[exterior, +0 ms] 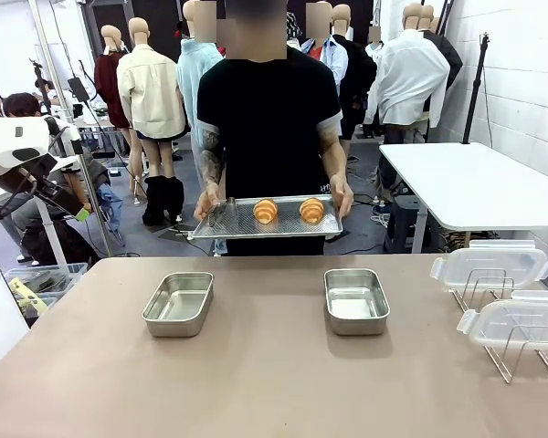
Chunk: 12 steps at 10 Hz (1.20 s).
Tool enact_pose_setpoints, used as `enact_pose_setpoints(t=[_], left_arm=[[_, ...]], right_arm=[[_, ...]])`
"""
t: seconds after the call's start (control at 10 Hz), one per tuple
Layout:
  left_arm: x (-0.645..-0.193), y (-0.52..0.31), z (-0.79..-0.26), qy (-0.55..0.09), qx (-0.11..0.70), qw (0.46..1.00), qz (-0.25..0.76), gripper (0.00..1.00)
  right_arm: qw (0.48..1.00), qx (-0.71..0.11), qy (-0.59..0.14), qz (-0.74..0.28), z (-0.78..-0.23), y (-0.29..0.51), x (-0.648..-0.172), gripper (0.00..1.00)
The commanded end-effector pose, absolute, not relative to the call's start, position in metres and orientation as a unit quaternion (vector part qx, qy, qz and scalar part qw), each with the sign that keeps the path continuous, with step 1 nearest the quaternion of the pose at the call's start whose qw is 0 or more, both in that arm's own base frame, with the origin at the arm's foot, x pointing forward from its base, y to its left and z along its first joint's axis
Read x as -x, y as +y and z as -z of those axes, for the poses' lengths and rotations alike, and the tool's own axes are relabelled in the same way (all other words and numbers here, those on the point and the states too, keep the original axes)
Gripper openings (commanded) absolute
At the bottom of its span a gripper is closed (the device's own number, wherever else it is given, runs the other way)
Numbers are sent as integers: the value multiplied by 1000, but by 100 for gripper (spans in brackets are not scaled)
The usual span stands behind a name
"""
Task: Place the bread in airtight containers.
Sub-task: Lift both Airtight Container.
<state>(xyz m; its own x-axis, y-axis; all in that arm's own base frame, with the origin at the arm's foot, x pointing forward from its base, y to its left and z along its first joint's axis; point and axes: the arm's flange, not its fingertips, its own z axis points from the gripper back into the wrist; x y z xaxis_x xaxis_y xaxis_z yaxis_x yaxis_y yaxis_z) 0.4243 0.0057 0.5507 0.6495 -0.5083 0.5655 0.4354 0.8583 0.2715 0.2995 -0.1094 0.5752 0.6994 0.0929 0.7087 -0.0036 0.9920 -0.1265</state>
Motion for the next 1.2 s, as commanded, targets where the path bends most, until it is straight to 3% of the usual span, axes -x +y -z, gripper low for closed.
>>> enact_pose_setpoints(t=[0.0, 0.8, 0.9, 1.1], left_arm=[[-423, 8, -550, -327, -59, 906, 261, 100], [-424, 6, -551, -328, -56, 906, 260, 100], [-424, -5, -555, -341, -51, 899, 270, 100], [-422, -32, -561, -304, -54, 915, 258, 100]], right_arm=[[920, 59, -386, -28, -575, -108, -300, 100], [920, 58, -387, -26, -575, -109, -300, 100], [917, 67, -392, -35, -591, -87, -305, 100], [907, 81, -396, -121, -634, -21, -314, 100]])
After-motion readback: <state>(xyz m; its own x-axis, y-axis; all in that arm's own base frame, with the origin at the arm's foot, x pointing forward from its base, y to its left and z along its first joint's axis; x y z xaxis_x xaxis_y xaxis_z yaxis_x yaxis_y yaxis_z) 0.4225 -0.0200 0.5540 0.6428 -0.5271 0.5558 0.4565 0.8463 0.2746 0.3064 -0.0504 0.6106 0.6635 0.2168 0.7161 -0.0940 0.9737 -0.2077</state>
